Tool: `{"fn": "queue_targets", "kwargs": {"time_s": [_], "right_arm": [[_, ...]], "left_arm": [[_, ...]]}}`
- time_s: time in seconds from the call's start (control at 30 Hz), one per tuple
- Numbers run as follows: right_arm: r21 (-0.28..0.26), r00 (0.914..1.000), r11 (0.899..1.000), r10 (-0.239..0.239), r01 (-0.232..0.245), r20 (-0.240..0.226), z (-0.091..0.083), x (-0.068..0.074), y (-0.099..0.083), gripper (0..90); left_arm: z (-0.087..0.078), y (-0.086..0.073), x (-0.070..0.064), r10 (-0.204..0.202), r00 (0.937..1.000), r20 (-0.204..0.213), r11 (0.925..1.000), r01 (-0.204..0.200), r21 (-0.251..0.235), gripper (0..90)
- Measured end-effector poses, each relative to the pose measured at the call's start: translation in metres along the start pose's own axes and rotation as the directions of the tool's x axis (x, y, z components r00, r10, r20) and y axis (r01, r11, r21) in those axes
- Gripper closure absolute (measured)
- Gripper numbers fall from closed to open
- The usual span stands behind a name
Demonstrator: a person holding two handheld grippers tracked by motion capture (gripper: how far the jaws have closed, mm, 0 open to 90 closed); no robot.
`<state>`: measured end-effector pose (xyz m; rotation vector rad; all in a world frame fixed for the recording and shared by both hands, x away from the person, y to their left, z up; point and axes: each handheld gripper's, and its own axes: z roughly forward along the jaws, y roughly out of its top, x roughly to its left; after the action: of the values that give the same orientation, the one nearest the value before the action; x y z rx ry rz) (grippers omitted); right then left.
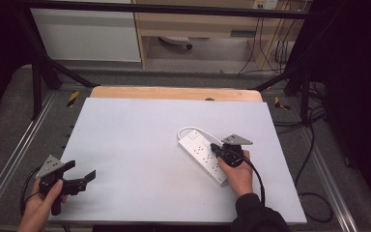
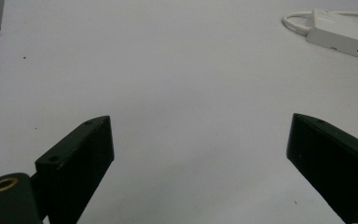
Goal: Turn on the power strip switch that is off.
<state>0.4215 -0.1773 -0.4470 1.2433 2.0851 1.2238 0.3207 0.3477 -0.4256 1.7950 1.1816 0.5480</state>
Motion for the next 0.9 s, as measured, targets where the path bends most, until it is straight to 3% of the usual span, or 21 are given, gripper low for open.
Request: {"fn": "queue_targets", "kwargs": {"time_s": [0.47,0.9], "right_arm": [[0.002,0.9999,1.0,-0.012,0.012,-0.002,0.0021,0.0012,-0.0003,90.0],[0.013,0.9999,1.0,0.008,-0.008,-0.011,0.0025,0.0002,-0.0005,90.0]], "left_arm": [[-0.0001,0.0,-0.0002,0.001,1.0,0.002,1.0,-0.001,-0.001,7.3],[0.0002,0.0,-0.0003,0.001,1.0,0.002,1.0,-0.001,0.003,7.3]]}}
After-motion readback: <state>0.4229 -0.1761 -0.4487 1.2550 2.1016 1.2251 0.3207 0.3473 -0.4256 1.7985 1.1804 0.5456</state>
